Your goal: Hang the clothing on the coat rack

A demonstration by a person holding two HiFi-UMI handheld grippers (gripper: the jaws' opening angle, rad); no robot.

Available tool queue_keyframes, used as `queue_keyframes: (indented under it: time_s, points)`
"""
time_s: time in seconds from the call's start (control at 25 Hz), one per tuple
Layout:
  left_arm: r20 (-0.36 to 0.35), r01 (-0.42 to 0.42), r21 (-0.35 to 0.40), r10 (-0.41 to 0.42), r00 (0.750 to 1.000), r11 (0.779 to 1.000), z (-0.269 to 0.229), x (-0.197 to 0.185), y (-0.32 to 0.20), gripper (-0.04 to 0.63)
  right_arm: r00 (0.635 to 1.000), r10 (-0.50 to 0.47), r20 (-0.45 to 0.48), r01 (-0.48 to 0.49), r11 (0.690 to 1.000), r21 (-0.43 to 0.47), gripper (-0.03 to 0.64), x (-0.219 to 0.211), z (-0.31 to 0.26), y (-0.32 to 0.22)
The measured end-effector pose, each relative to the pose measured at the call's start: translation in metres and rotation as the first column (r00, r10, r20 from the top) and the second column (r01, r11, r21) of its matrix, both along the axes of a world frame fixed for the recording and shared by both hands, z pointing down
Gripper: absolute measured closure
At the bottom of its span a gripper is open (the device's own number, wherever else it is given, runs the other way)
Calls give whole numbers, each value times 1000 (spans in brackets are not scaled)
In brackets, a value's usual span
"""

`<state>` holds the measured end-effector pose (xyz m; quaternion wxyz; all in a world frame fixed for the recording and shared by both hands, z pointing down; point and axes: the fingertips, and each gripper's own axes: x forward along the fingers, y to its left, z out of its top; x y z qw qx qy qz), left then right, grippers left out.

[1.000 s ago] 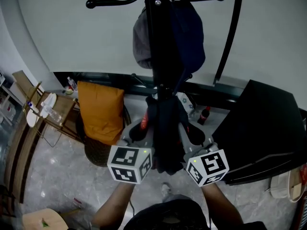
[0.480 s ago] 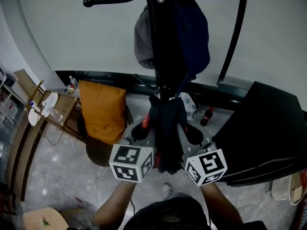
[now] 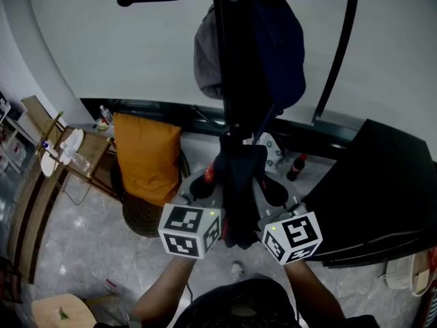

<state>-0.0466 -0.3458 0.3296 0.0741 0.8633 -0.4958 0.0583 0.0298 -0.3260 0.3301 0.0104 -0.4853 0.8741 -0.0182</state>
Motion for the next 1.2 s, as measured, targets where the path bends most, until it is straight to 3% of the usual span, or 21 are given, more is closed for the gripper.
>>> queue_keyframes:
  time_s: [1.2]
  points:
    - [-1,-14,-3,14,1000,1000,12,6,-18,568,999,-55,-1,55,999,-4,588,-12,9,-26]
